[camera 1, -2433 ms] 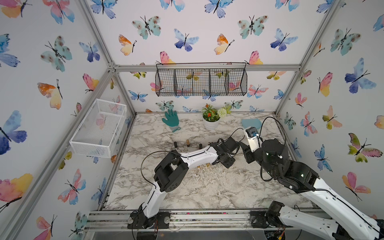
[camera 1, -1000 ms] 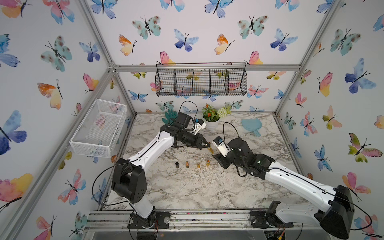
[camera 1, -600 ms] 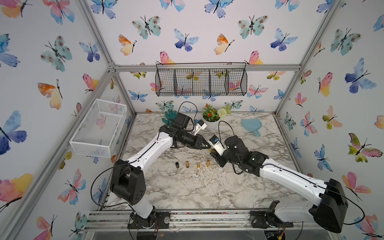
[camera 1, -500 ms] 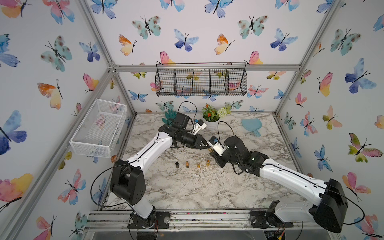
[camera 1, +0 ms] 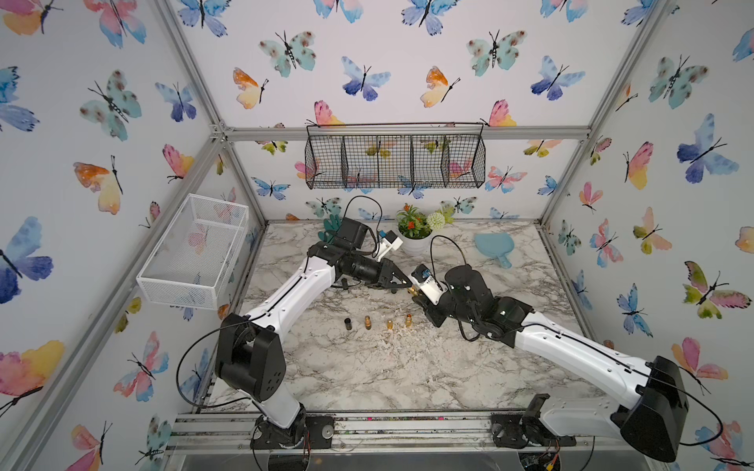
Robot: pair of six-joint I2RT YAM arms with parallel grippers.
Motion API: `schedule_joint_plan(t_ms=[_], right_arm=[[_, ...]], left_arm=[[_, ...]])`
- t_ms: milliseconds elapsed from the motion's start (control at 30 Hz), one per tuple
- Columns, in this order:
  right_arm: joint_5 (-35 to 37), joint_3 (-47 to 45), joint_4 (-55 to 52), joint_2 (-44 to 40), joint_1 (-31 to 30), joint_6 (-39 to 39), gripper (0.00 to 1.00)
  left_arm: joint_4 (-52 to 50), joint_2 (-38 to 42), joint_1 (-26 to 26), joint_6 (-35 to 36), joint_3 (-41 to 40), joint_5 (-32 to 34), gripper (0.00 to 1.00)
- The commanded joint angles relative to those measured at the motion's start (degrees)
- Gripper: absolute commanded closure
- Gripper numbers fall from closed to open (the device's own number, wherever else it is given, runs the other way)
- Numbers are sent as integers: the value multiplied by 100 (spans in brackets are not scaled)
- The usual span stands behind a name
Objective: Open the lipstick cap
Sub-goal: Open the cover of the lipstick, then place the cover at the center of the board.
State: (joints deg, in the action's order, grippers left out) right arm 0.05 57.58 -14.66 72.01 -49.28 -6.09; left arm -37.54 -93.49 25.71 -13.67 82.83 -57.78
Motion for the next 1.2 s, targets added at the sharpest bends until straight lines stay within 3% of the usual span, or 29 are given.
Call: schedule_joint_plan(t_ms=[0, 167, 300, 467, 600, 700, 1000, 1167], right_arm=[[511, -220, -711, -359, 63, 123, 98], [641, -311, -767, -492, 67, 199, 98], [851, -261, -842, -583, 67, 279, 97], [1154, 54, -1048, -1008, 67, 291, 97], [1292, 381, -1269, -1531, 67, 298, 97], [1131, 481, -1260, -1924, 67, 251, 97], [1358, 295, -1323, -2073, 66, 276, 96], [1427, 126, -1144, -2067, 67, 299, 96]], left_arm=[[87, 163, -563, -109, 111, 353, 100], [273, 244, -830, -443, 32, 401, 100], [309, 237, -746, -513, -29, 709, 100], [301, -151, 266, -417, 201, 2433, 100], [526, -624, 1256, -369, 363, 4308, 100], [826, -972, 1806, -293, 287, 5088, 100], [1139, -1899, 2637, -133, 250, 5791, 99], [1108, -2309, 2829, -52, 270, 5910, 99]])
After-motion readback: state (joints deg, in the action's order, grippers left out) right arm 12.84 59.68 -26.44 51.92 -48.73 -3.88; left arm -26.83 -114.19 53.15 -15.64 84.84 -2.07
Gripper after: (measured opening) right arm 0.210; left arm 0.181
